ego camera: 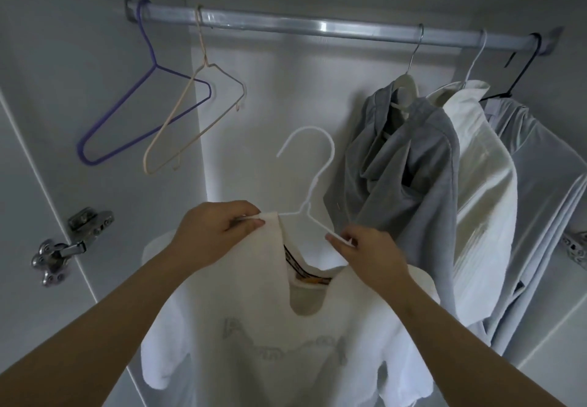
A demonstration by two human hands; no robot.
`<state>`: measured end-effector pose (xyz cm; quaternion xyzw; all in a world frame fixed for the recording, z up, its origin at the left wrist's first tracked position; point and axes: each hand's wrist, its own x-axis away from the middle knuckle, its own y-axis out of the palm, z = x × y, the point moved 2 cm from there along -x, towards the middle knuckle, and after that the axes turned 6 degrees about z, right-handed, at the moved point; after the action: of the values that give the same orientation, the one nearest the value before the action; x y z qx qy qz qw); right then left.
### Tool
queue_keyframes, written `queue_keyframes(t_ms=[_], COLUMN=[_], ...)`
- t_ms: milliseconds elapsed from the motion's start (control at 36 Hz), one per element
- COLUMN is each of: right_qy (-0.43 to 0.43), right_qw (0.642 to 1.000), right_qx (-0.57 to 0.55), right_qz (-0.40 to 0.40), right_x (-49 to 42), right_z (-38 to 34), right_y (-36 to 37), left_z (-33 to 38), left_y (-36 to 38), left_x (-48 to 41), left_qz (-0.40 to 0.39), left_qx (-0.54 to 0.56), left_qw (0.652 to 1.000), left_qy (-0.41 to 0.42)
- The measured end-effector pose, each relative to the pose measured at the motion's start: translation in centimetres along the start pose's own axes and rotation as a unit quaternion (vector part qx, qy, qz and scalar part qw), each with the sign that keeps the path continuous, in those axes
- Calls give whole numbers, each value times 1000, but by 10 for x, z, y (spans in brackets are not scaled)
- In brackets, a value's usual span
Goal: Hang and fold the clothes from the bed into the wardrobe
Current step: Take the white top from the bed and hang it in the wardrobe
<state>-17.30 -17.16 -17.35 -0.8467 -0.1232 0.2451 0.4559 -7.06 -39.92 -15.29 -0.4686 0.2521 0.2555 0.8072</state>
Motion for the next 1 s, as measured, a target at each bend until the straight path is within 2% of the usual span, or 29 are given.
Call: queue_keyframes(t_ms=[83,194,278,417,472,556,639,750,833,944,1000], right_qy=[-5,51,76,35,12,-6,-17,-1,14,-58,-60], right_qw=[999,994,990,994,995,994,994,996,998,996,997], right_qx=[-6,-24,-41,-26,-17,-24,-52,-33,-18,-33,-35], right_qz=[33,97,111,102,94,103,93,77,60,53,23], right_x=[4,1,1,1,1,1,1,5,7,7,5], right_z=[-1,16,24,10,3,-2,0,13,19,8,3], right_y=[3,-7,-10,0,6,9,6,-4,-10,-10,-11], left_z=[-10,-38,-42,-20,-10,-2,-5,-8,-4,5,7], left_y=[-1,-20,-25,-7,2,8,4,-3,-3,4,8], left_x=[4,17,20,14,12,10,9,1,-4,-11,-14], left_qz=[-30,-26,-40,-126,-166,-128,-75,-26,-27,-31,-43], left_qx=[-33,-61,-116,-77,-115,-157,-120,-107,-122,-109,-97], left_qw=[999,996,991,989,979,979,989,993,990,992,993], left_qy=[-11,-55,-61,-21,-28,-13,-29,-51,-57,-61,-60])
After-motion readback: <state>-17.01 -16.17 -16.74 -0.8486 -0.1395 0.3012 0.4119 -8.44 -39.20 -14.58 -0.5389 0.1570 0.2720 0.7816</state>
